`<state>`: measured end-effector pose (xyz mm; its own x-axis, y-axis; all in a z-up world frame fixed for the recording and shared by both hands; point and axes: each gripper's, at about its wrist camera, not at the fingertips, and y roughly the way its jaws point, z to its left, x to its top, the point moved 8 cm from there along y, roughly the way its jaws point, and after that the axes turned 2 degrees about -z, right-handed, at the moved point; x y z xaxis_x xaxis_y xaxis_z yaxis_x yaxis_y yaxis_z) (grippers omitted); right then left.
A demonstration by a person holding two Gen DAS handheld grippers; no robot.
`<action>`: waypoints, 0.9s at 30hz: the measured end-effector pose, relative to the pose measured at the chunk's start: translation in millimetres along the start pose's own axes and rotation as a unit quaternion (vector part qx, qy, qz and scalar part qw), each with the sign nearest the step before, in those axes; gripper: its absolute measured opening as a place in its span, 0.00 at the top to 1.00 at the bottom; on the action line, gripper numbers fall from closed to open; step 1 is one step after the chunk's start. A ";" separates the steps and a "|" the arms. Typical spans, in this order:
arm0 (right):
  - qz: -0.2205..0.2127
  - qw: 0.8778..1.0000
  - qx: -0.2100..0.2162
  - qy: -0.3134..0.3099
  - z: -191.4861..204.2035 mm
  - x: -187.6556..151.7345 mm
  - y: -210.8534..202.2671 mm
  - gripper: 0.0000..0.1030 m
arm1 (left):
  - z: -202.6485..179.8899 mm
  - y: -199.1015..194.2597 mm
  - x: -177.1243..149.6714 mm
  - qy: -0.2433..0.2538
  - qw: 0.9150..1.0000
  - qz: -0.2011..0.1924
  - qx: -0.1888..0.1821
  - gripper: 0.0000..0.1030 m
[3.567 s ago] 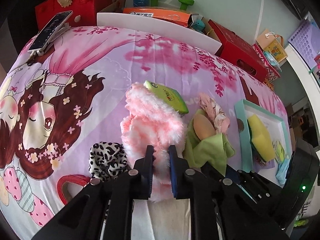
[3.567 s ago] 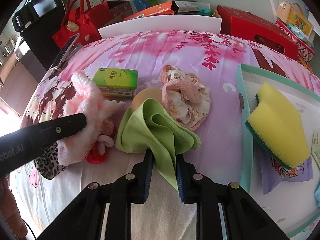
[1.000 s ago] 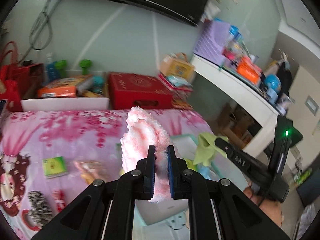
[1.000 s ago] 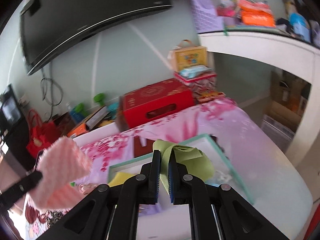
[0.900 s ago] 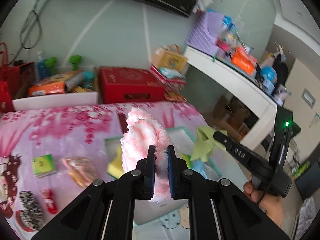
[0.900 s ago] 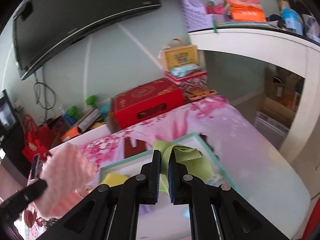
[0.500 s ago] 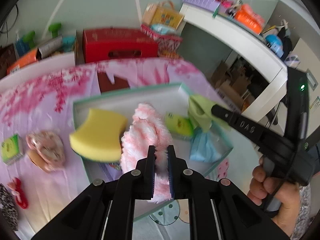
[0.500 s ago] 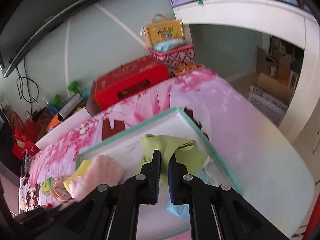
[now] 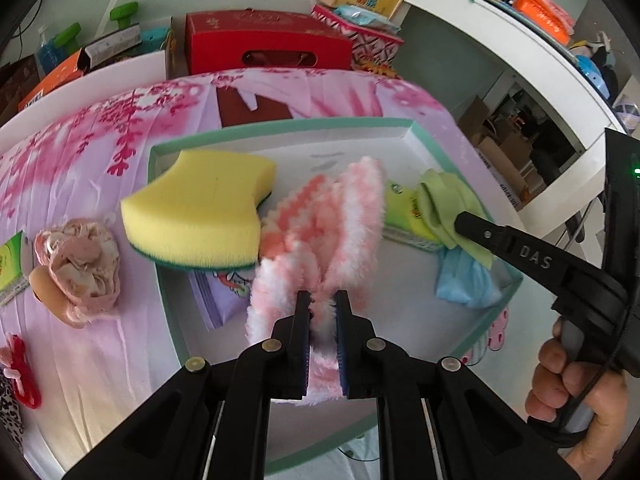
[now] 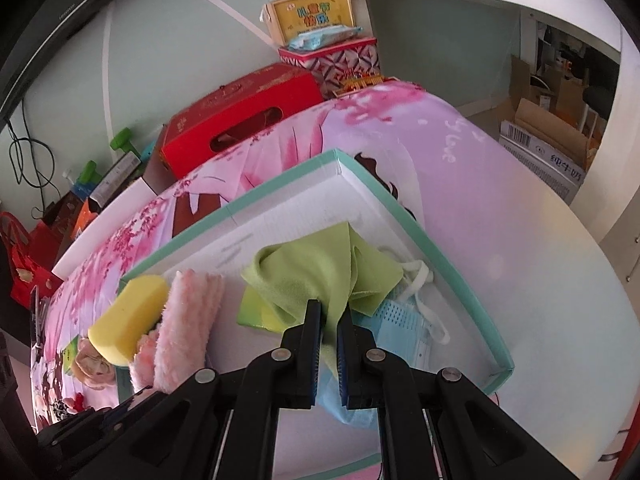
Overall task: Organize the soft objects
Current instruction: 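Carry the green cloth and pink fluffy cloth into the white tray and open both grippers, then move both grippers back from the tray to the pile of items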
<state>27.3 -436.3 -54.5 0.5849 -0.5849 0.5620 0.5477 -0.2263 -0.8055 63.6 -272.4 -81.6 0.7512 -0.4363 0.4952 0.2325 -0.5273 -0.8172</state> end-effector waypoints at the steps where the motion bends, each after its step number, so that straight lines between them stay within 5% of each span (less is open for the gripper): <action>1: 0.002 1.000 0.000 0.000 -0.2 -0.8 1.3 0.93 | 1.0 1.9 -0.5 -0.002 1.000 0.002 0.001 0.89; 13: 0.020 1.000 -0.014 -0.007 0.5 -6.0 4.8 0.91 | 3.8 -2.2 1.7 -0.009 1.000 0.006 0.000 0.87; 17: 0.023 1.000 -0.017 -0.014 2.9 -5.1 0.1 0.91 | 3.9 -12.5 5.7 -0.015 1.000 0.003 -0.001 0.74; 19: 0.025 0.999 -0.022 -0.014 2.5 -5.0 -3.5 0.87 | 4.1 -18.8 7.0 -0.012 1.000 0.001 0.005 0.66; 22: 0.025 0.999 -0.032 -0.013 0.6 -3.5 -10.7 0.66 | 5.5 -29.5 8.8 -0.009 1.000 -0.003 0.017 0.50; 23: 0.023 0.999 -0.035 -0.012 0.1 -3.0 -13.3 0.56 | 6.7 -33.6 9.9 -0.010 1.000 -0.006 0.019 0.49; 27: 0.023 0.999 -0.040 -0.013 0.4 -2.1 -20.4 0.44 | 13.8 -48.9 13.8 -0.013 0.999 -0.018 0.032 0.43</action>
<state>15.1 -430.2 -39.2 0.6247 -0.5750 0.5282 0.4716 -0.2613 -0.8422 71.1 -242.6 -38.9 0.7577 -0.3984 0.5169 0.2978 -0.4937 -0.8170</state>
